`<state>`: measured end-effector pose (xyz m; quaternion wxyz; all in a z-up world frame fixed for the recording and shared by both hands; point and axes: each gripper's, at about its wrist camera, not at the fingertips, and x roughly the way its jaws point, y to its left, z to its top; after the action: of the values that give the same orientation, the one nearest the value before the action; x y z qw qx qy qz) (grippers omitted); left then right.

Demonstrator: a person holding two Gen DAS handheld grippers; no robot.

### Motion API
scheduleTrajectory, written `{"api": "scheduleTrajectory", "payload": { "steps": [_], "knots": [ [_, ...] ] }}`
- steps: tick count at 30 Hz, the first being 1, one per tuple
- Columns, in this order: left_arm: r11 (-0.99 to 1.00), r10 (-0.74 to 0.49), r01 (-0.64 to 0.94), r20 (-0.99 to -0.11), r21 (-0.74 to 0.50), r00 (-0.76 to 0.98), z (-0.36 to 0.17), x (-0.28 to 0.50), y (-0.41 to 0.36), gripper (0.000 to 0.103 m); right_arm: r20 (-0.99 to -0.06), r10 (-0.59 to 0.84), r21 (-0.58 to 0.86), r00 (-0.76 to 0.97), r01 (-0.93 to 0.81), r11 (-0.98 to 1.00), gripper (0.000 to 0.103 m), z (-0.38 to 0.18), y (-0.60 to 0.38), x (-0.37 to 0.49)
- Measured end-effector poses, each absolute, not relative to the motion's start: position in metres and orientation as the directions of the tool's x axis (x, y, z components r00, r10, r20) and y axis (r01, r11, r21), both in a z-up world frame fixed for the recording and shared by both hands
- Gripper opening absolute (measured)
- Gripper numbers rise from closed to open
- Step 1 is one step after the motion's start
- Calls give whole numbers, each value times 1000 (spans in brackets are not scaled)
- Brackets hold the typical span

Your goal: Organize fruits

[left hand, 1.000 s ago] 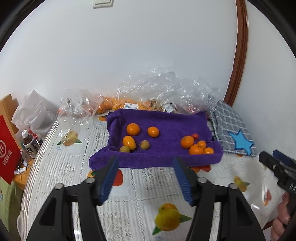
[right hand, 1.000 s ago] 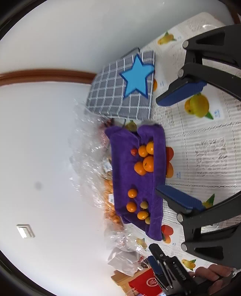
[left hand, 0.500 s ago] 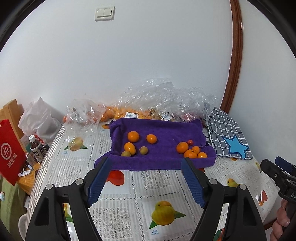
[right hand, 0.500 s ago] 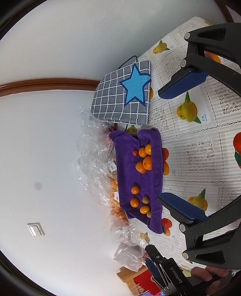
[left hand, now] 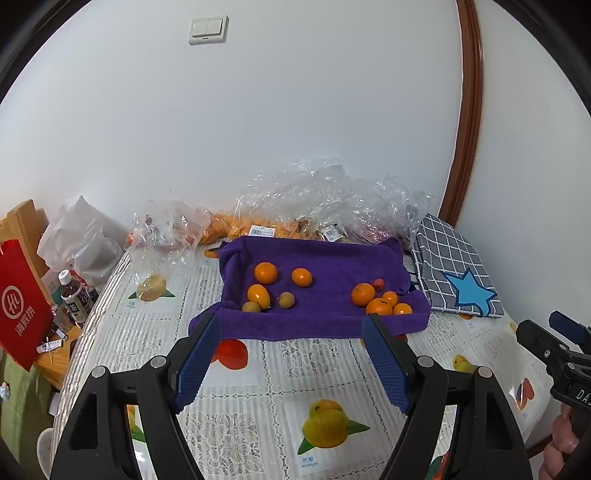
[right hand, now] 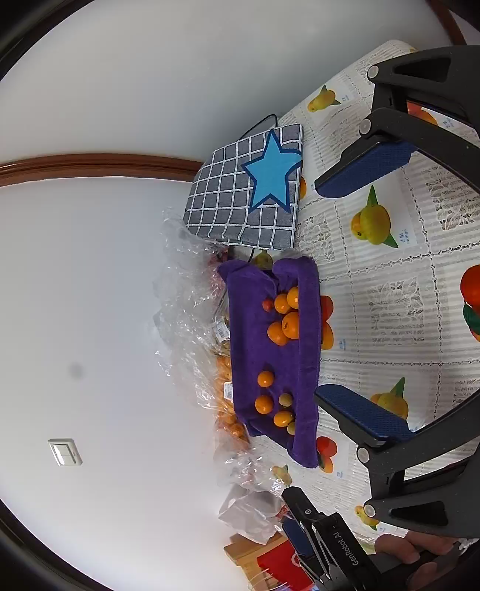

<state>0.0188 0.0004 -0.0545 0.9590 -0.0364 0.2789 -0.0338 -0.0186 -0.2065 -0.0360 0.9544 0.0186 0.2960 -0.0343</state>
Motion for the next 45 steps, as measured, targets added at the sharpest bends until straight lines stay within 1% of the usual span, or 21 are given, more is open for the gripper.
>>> {"api": "scheduleTrajectory", "payload": {
  "steps": [18,45],
  "knots": [
    [995,-82,41,-535,-88,841,-55,19,-1,78,-588,-62,10,807,84,996,100,-45,-207,-11],
    [995,-84,44,-534,-88,841,-54,19,1,78,-585,-52,17,810,77,997,100,-43,-206,-11]
  ]
}}
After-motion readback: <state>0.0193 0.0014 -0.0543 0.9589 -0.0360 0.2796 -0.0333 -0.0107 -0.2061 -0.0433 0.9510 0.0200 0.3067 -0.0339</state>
